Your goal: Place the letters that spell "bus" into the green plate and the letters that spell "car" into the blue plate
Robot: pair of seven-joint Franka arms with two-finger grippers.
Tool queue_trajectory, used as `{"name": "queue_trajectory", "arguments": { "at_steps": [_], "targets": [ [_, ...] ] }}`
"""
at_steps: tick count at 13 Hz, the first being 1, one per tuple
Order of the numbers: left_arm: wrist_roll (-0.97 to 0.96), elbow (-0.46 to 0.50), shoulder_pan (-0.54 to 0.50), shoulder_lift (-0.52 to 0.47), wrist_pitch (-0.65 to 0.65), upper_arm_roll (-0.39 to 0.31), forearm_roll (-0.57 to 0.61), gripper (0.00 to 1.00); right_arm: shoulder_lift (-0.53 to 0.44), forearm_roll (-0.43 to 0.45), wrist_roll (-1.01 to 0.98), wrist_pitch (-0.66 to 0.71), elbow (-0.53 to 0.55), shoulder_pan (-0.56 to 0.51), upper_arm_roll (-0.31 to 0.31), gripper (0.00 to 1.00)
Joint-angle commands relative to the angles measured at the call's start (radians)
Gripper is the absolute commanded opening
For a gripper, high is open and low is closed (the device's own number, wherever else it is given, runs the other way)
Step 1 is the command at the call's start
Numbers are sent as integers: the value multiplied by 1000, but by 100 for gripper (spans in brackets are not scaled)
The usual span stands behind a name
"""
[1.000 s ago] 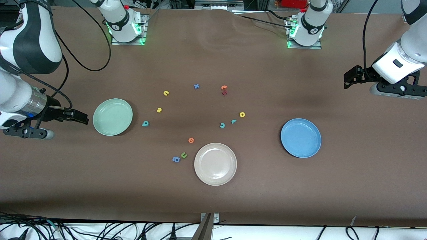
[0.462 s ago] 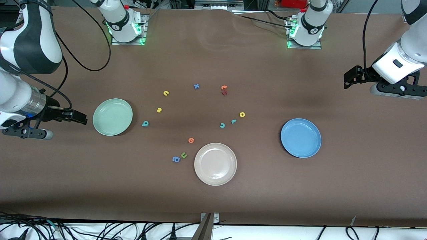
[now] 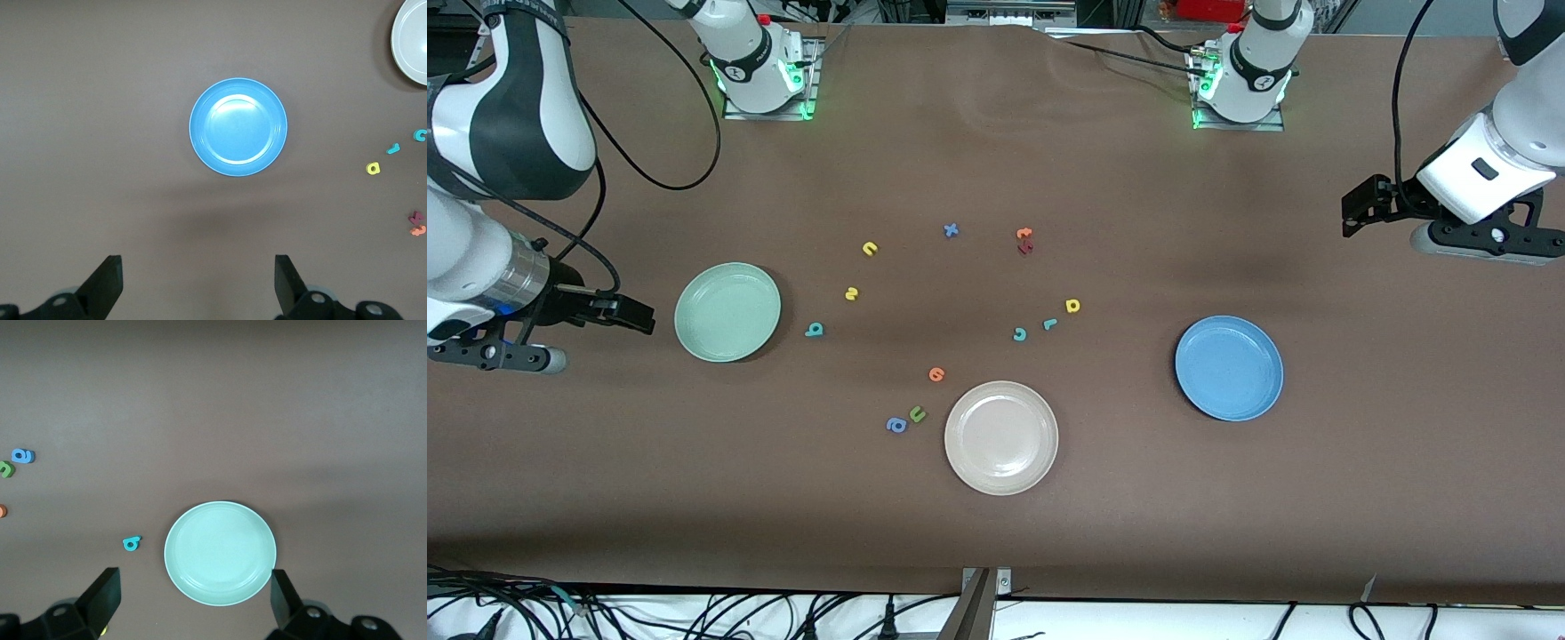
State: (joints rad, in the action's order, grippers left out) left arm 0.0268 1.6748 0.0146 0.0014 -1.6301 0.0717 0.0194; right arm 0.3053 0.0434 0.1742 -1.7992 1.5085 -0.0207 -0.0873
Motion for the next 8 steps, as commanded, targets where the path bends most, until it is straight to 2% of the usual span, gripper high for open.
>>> {"name": "queue_trajectory", "arguments": {
  "at_steps": [1, 8],
  "targets": [
    [16, -33, -7, 14, 23, 3, -26, 100, -6, 4, 13, -5, 2, 4, -3, 99],
    [19, -32, -5, 29, 23, 3, -21, 100, -3, 3, 16, 1, 7, 8, -22, 99]
  ]
}}
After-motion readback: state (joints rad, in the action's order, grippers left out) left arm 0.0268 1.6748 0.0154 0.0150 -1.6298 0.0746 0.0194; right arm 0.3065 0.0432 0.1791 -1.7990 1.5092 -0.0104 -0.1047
